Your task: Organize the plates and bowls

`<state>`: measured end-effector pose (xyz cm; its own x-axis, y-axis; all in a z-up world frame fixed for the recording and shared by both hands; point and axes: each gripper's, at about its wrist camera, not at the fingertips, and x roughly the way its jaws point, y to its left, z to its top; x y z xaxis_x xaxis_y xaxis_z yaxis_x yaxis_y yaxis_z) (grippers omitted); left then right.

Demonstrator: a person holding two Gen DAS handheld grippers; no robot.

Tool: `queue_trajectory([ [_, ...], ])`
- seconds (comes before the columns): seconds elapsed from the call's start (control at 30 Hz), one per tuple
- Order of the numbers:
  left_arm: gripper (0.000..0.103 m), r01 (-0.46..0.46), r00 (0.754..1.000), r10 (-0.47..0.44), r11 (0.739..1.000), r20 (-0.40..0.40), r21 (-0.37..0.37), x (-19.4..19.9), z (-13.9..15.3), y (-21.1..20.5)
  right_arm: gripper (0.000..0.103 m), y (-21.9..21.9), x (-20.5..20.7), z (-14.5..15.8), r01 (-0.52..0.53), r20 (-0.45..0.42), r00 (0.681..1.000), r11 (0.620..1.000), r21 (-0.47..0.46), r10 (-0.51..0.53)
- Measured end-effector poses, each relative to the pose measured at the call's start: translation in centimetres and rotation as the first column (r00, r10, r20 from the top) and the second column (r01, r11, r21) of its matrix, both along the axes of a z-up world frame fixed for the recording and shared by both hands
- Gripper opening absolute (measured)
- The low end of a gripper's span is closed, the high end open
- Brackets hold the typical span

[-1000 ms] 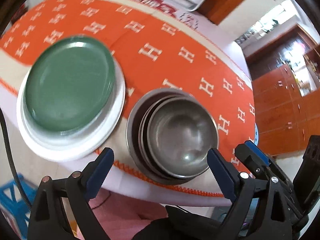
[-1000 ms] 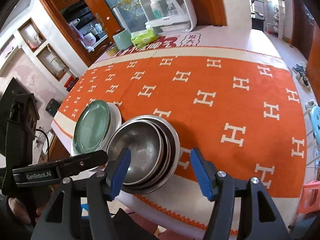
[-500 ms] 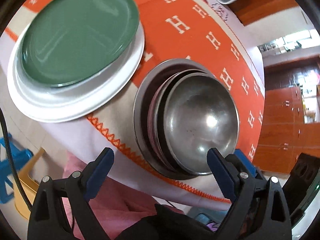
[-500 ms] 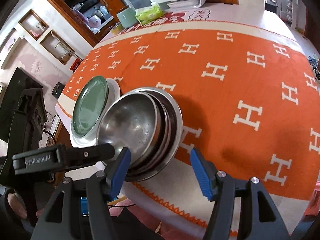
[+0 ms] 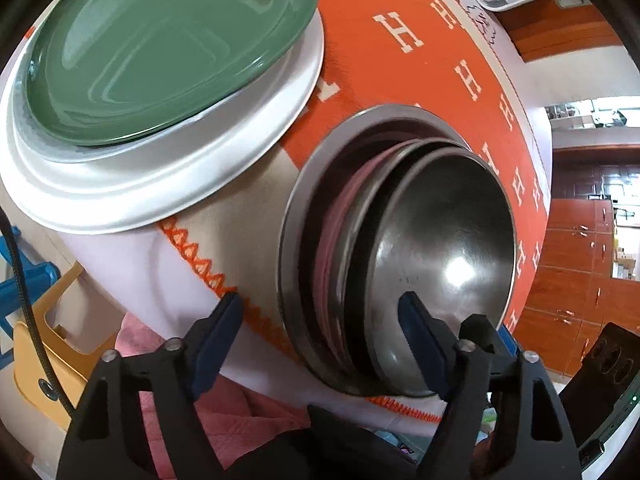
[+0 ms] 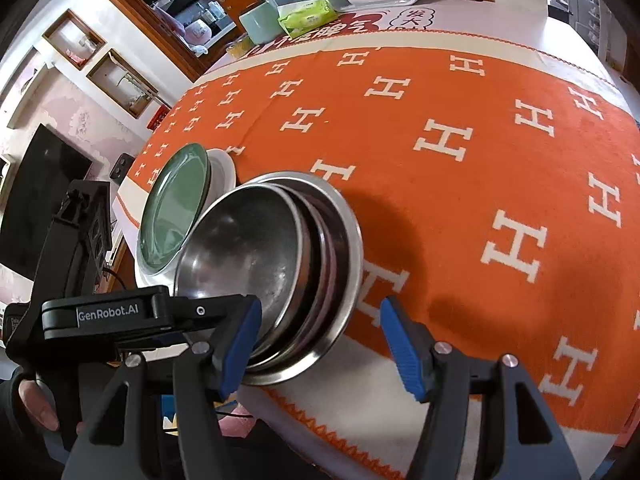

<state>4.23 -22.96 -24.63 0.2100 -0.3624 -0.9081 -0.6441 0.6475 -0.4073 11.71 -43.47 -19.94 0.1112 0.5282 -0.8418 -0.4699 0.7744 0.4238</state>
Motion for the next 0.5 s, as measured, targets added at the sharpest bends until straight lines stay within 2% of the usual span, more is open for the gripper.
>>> queue_trajectory([
  [0.1, 0.064, -0.018, 1.0, 0.018, 1.0, -0.004, 0.003, 0.4, -0.1, 0.2, 0.053, -0.1, 0.5, -0.3, -0.001, -0.012, 1.0, 1.0, 0.012, 0.001],
  [0.23, 0.063, -0.02, 1.0, 0.02, 1.0, 0.002, 0.016, 0.9, 0.0, 0.2, 0.046, 0.0, 1.2, -0.6, -0.005, -0.031, 1.0, 0.999, 0.031, 0.006],
  [0.37, 0.054, -0.015, 1.0, 0.015, 1.0, 0.025, 0.022, 1.1, 0.2, 0.0, 0.036, 0.4, 1.5, -0.7, -0.026, -0.034, 0.999, 0.999, 0.042, 0.027],
  [0.4, 0.051, -0.015, 0.999, 0.014, 1.0, 0.032, 0.023, 1.2, 0.2, 0.0, 0.035, 0.5, 1.6, -0.7, -0.029, -0.033, 0.999, 0.999, 0.038, 0.03],
  [0.5, 0.049, -0.021, 0.999, 0.02, 1.0, 0.041, 0.024, 1.4, 0.4, 0.0, 0.034, 0.5, 1.8, -0.8, -0.029, -0.041, 0.999, 0.999, 0.041, 0.031],
])
